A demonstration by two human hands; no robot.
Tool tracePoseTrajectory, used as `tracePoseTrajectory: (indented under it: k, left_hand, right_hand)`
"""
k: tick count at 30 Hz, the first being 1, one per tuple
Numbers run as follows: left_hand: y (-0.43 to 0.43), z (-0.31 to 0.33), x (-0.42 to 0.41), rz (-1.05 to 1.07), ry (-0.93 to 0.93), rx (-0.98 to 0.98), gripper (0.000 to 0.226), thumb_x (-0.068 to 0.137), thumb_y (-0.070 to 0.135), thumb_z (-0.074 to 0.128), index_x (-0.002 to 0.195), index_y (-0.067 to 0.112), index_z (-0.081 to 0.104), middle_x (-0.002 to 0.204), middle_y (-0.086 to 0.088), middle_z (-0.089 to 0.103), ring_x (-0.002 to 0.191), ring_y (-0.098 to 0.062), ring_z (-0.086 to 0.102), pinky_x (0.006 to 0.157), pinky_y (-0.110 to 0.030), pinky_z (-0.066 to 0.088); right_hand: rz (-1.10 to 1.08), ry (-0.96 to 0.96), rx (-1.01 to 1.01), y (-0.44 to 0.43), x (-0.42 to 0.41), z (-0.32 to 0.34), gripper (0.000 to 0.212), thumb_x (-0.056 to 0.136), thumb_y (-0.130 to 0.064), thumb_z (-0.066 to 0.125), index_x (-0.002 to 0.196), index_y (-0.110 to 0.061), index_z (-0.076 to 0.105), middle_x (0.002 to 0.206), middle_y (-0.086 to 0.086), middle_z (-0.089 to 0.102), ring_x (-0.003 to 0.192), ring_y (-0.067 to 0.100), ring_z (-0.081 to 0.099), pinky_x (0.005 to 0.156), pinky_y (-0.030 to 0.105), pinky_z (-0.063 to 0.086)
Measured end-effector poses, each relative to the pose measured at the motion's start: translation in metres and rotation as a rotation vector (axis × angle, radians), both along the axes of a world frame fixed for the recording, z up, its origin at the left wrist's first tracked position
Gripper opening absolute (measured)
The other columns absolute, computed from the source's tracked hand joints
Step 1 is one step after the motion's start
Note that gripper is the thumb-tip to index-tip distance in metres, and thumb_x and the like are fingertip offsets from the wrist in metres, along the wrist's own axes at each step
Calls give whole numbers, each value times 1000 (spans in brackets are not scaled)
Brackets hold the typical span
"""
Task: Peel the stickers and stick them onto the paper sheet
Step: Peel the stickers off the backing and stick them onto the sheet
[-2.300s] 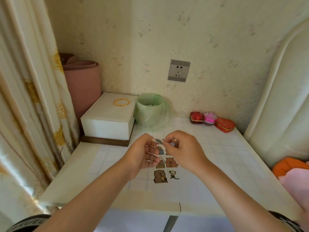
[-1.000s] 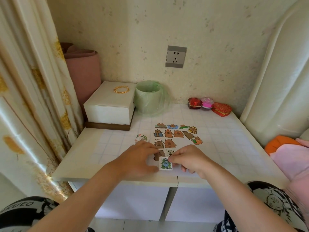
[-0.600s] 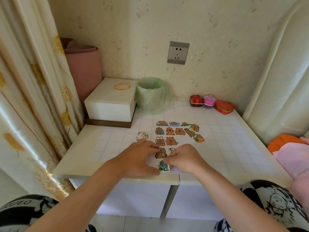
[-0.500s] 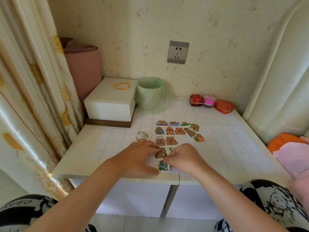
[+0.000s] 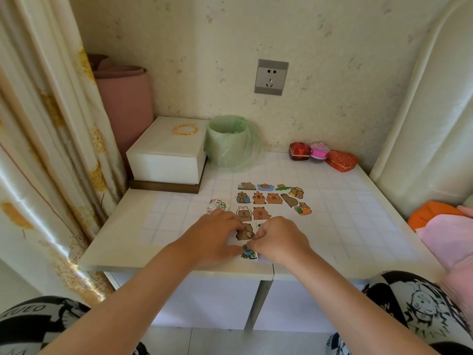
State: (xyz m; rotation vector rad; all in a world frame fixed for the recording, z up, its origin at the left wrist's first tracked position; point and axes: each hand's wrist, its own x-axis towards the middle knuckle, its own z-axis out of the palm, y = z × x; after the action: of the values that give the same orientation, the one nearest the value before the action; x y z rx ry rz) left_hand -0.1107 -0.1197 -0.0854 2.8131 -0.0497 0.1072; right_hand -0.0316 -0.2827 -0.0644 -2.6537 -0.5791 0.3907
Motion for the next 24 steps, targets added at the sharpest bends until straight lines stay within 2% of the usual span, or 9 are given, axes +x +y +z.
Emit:
tracePoseTrajectory:
  k: [4, 6, 9, 12, 16, 20, 24]
  left_hand:
    - [-2, -1, -1, -75, -109, -49, 25, 83, 33, 70, 107, 28, 65, 116, 13, 55, 114, -9, 40, 98, -31, 40]
    - [-5, -3, -3, -113, -127, -56, 22, 85, 24, 70, 106, 24, 69, 111, 9, 59, 108, -12, 45, 92, -33, 44]
    - [-7, -9, -9, -154, -167, -39, 21, 89, 19, 64, 108, 23, 72, 108, 6, 64, 102, -16, 53, 83, -37, 51]
    - [-4, -13, -17, -175, -225, 12, 20, 92, 23, 58, 103, 23, 74, 105, 9, 65, 94, -16, 58, 69, -37, 55]
    - [-9, -17, -29, -207, -327, 93, 30, 94, 27, 49, 104, 20, 76, 103, 7, 66, 88, -16, 62, 61, -29, 55]
    - [-10, -24, -36, -223, -308, 164, 34, 99, 33, 46, 114, 17, 72, 107, 2, 68, 93, -17, 60, 71, -32, 55]
    - [-4, -35, -41, -246, -298, 205, 39, 103, 38, 44, 127, 17, 67, 127, -3, 66, 115, -22, 60, 92, -37, 54]
  right_hand:
    - [39, -128, -100, 1, 1, 2, 23, 71, -46, 74, 77, -25, 77, 76, -7, 72, 73, 14, 66, 58, 22, 43]
    - [45, -193, -120, -2, 1, 2, 32, 70, -55, 74, 81, -25, 74, 74, -8, 70, 71, 13, 65, 56, 21, 41]
    - [68, -215, -64, -10, 1, 1, 38, 71, -62, 73, 91, -31, 67, 85, -13, 66, 78, 11, 60, 60, 24, 40]
    - [137, -219, 35, -18, -1, -3, 27, 79, -53, 73, 98, -35, 68, 86, -14, 63, 83, 10, 59, 62, 25, 37]
    - [395, -376, 89, -33, -1, -16, 20, 91, -35, 62, 108, -38, 72, 94, -12, 62, 84, 11, 61, 61, 25, 40]
    - [580, -562, 100, -47, -1, -33, 28, 93, -28, 51, 110, -32, 74, 93, -8, 58, 74, 17, 59, 51, 32, 48]
    - [567, -657, 132, -51, -2, -39, 21, 87, -20, 63, 100, -29, 77, 91, -10, 61, 71, 15, 60, 46, 26, 45]
